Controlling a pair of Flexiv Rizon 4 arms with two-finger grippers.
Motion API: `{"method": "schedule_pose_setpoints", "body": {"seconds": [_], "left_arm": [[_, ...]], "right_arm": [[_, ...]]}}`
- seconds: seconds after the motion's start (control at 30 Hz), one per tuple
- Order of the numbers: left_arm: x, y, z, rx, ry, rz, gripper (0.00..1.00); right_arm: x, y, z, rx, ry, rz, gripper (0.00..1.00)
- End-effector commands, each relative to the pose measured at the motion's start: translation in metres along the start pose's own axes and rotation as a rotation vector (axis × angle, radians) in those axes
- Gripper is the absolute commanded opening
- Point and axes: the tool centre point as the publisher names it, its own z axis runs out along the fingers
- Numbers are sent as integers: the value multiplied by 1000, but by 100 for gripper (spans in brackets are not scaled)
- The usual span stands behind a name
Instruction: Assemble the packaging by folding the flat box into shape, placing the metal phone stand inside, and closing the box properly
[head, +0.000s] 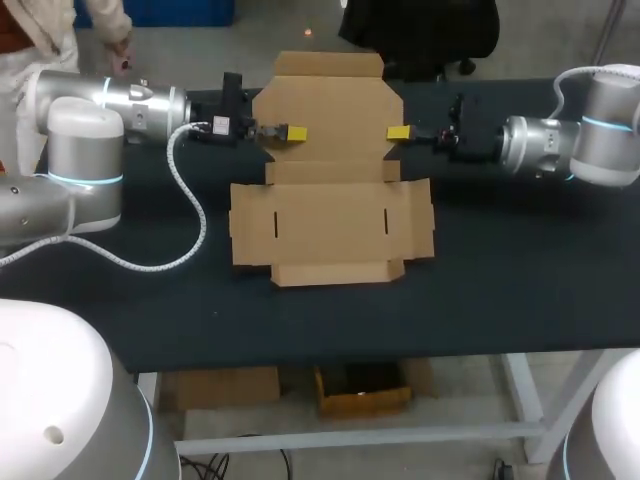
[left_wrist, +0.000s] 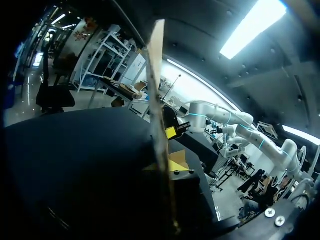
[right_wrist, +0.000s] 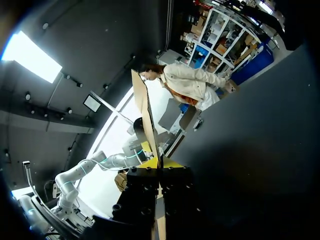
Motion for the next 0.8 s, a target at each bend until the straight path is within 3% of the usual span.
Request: {"method": "schedule_pose_setpoints", "body": {"seconds": [0.03, 0.2, 0.27, 0.33, 0.37, 0.6, 0.8], "left_arm": [[-1, 1, 2, 1, 6, 1, 0], [-1, 1, 3, 3, 12, 5, 0], [0, 0, 3, 3, 14, 7, 0], [0, -1, 2, 4, 15, 8, 0], [0, -1, 2, 4, 15, 9, 0], [0, -8, 3, 10, 22, 26, 0], [-4, -18, 8, 12, 32, 48, 0]], "right_arm": [[-3, 0, 0, -1, 15, -1, 0], [-3, 0, 0, 0, 16, 1, 0], [-2, 1, -2, -1, 14, 0, 29], [-1, 1, -4, -4, 4, -2, 45], [0, 2, -6, -5, -1, -3, 48], [13, 2, -30, -23, -105, -14, 47], [31, -1, -54, -46, -203, -37, 40]]}}
